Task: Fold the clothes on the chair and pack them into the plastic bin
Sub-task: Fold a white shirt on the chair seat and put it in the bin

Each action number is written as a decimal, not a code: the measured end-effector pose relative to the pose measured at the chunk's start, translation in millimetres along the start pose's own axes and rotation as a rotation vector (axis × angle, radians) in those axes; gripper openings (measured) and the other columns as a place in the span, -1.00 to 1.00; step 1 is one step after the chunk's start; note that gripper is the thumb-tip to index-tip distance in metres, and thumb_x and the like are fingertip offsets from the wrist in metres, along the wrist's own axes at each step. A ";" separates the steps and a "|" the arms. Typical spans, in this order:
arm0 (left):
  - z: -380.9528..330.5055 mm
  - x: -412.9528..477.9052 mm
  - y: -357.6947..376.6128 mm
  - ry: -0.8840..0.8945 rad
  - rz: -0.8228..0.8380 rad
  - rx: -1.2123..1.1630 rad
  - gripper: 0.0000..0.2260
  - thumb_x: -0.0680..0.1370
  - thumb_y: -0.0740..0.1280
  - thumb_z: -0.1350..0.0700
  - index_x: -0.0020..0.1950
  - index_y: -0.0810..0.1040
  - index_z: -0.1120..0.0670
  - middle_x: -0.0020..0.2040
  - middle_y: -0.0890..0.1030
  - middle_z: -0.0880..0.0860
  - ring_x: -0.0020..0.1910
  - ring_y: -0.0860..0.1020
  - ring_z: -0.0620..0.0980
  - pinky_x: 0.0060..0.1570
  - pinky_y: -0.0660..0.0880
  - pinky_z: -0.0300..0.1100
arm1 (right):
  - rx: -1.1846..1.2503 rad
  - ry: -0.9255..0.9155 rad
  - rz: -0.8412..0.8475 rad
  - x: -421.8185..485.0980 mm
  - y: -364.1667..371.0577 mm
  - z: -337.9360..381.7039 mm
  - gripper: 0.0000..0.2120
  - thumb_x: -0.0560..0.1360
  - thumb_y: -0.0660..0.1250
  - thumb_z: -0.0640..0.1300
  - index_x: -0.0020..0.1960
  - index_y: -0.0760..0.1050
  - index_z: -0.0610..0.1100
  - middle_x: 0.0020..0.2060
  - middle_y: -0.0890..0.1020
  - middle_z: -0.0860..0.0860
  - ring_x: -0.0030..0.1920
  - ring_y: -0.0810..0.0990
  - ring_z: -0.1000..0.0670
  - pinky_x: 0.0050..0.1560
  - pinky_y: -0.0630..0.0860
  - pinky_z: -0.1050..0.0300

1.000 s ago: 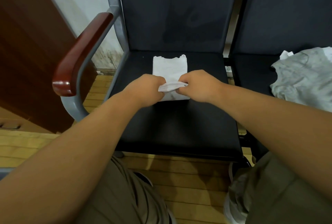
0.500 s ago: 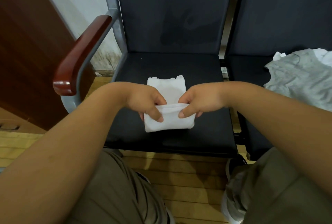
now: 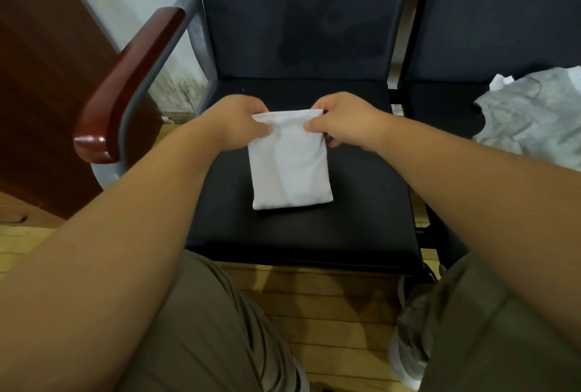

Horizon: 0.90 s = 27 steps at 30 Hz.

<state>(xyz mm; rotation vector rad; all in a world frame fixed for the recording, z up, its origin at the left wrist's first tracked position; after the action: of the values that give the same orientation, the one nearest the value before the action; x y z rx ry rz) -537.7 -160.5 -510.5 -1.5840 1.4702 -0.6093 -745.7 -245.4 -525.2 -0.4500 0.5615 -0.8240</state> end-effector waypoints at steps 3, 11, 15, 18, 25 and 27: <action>8.0 17.2 12.6 -0.006 0.014 0.104 -0.87 0.60 0.43 0.02 0.14 0.66 -0.04 0.00 0.64 -0.04 -0.04 0.60 -0.05 -0.17 0.47 -0.15 | -0.120 0.002 -0.056 13.9 5.9 -4.1 -0.83 0.57 0.43 -0.07 0.15 0.65 -0.02 0.02 0.68 0.03 0.01 0.67 0.00 -0.01 0.67 0.04; 22.2 37.2 38.2 -0.052 0.056 0.245 -0.73 0.62 0.43 -0.01 0.29 0.64 0.03 0.06 0.58 -0.01 0.05 0.54 0.02 0.00 0.42 -0.09 | -0.318 0.056 -0.061 36.2 22.1 -22.8 -0.77 0.56 0.43 -0.04 0.21 0.64 0.00 0.10 0.65 0.04 0.08 0.63 -0.01 0.10 0.62 0.04; 26.6 44.2 46.3 -0.117 0.094 0.312 -0.54 0.62 0.44 -0.09 0.45 0.50 0.05 0.33 0.49 0.13 0.21 0.52 0.14 0.15 0.48 -0.01 | -0.446 0.065 -0.074 39.0 25.4 -24.6 -0.74 0.60 0.42 -0.06 0.28 0.61 -0.03 0.32 0.43 -0.05 0.10 0.60 -0.10 0.04 0.57 0.05; 28.6 47.4 49.7 -0.160 0.100 0.326 -0.46 0.61 0.45 -0.12 0.49 0.44 0.13 0.35 0.52 0.17 0.24 0.53 0.16 0.09 0.45 -0.04 | -0.482 0.073 -0.059 39.7 30.5 -29.2 -0.70 0.62 0.41 -0.05 0.34 0.56 -0.03 0.35 0.38 -0.08 0.09 0.59 -0.11 0.06 0.58 0.03; 29.5 44.7 48.7 -0.276 0.123 0.058 -0.55 0.54 0.55 0.00 0.33 0.59 0.19 0.14 0.65 0.15 0.08 0.65 0.13 0.09 0.64 0.02 | -0.379 0.015 -0.079 32.4 30.3 -28.6 -0.79 0.59 0.44 -0.11 0.17 0.49 0.00 0.10 0.58 0.00 -0.01 0.57 0.00 -0.20 0.47 0.14; 26.5 38.1 43.8 -0.320 0.115 -0.095 -0.57 0.48 0.60 0.11 0.28 0.61 0.23 0.11 0.67 0.17 0.04 0.69 0.17 0.10 0.69 0.10 | -0.343 0.015 -0.090 27.9 23.7 -22.6 -0.75 0.55 0.46 -0.15 0.16 0.46 -0.02 0.07 0.58 -0.01 0.00 0.59 -0.01 -0.17 0.50 0.13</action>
<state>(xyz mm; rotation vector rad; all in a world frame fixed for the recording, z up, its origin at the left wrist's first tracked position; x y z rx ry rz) -532.6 -187.0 -568.3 -1.5730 1.3518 -0.2095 -731.3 -256.6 -564.2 -0.7879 0.7042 -0.8190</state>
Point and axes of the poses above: each hand's wrist, its own x-axis towards the middle knuckle, its own y-axis out of the palm, z = x × y, the point moved 3 cm from there along x, towards the middle knuckle
